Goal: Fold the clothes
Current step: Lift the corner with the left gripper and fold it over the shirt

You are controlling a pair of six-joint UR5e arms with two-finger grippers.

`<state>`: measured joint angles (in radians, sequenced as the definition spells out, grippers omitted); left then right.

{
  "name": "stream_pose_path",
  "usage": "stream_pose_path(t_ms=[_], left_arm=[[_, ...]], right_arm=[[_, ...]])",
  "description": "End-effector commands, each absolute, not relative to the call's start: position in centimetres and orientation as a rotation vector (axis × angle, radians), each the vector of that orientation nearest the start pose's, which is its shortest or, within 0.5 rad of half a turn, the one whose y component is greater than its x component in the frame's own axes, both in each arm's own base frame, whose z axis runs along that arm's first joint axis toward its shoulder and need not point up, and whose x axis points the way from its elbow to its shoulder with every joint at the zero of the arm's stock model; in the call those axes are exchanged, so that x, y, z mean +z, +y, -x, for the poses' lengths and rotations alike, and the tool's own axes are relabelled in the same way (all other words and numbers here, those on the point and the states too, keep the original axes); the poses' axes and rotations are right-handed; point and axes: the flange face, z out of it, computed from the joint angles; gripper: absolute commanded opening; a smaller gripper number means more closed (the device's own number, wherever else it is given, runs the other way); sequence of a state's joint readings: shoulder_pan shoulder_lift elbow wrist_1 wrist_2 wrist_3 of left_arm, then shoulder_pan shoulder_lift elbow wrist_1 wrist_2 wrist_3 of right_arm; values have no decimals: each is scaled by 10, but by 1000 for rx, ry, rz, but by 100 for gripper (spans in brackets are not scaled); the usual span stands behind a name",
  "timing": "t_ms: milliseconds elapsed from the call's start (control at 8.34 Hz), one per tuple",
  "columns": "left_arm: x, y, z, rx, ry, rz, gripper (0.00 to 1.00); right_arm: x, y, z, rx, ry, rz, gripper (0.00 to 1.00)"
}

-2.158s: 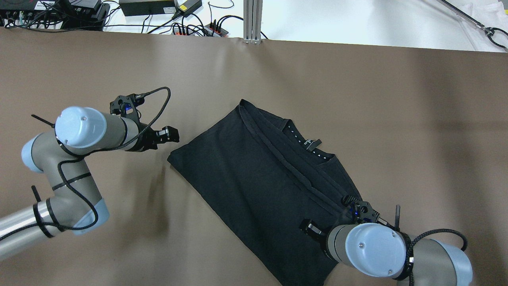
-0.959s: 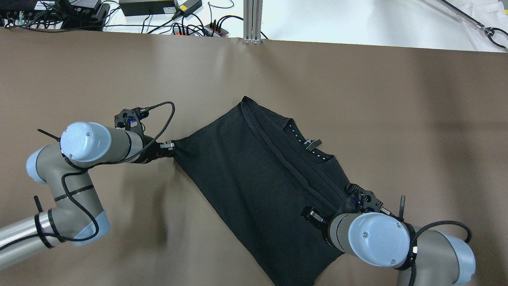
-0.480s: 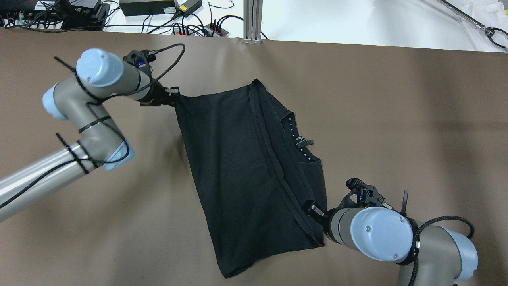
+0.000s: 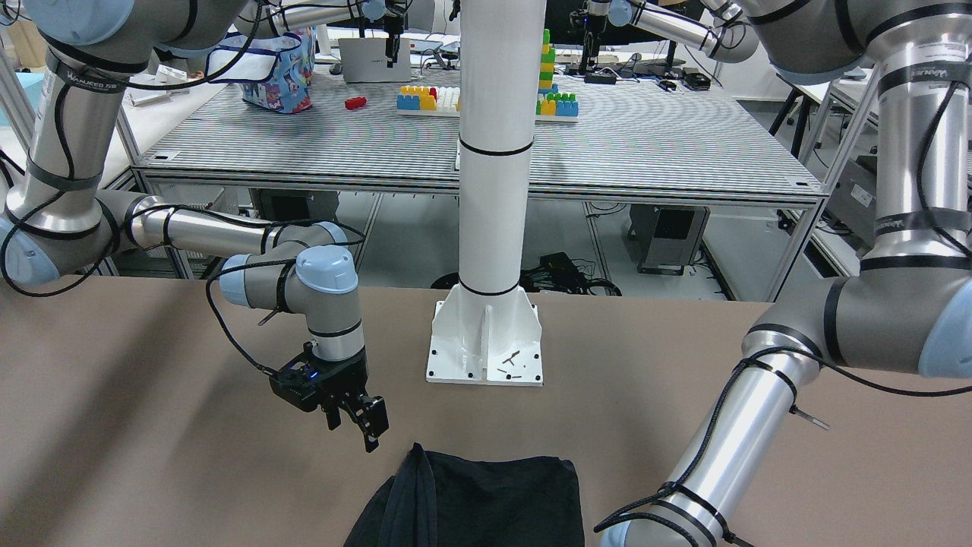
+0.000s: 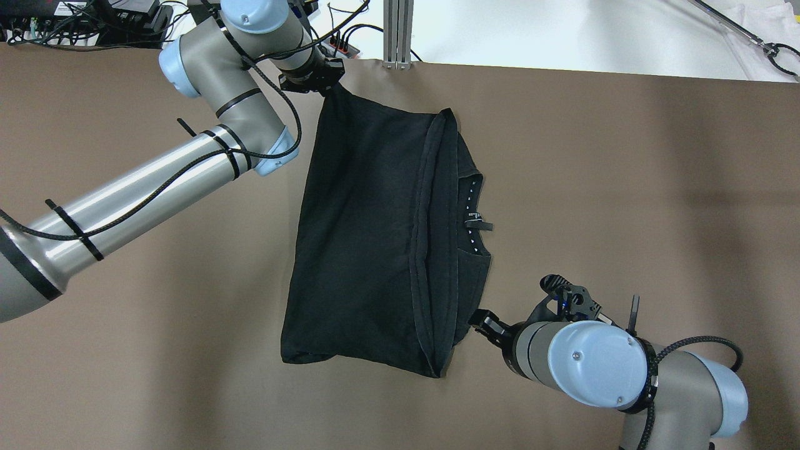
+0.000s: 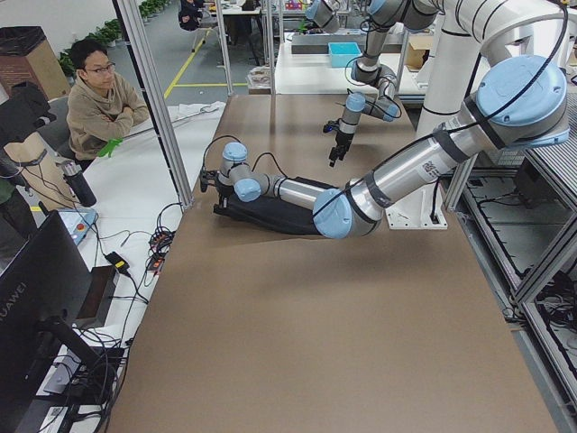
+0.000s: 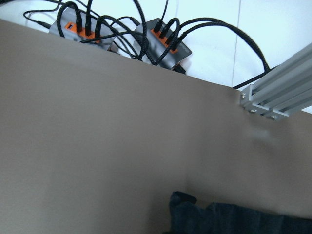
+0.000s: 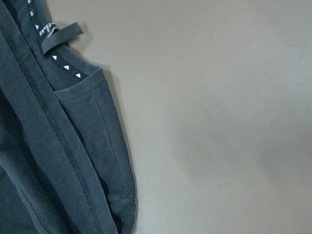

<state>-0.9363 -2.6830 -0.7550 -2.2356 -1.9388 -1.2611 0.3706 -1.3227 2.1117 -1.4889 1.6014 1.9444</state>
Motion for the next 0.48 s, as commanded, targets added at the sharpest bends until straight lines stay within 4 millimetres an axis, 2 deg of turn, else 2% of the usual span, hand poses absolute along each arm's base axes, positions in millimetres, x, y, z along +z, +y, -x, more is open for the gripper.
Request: stream_pose_path(t_ms=[0, 240, 360], left_arm=[[187, -783, -453, -401, 963, -312, 99], [195, -782, -446, -402, 964, -321, 100], [207, -774, -439, -376, 966, -339, 100]], right_arm=[[278, -317, 438, 682, -902, 1, 95], [252, -324, 442, 669, -949, -49, 94], [248, -327, 445, 665, -947, -55, 89]])
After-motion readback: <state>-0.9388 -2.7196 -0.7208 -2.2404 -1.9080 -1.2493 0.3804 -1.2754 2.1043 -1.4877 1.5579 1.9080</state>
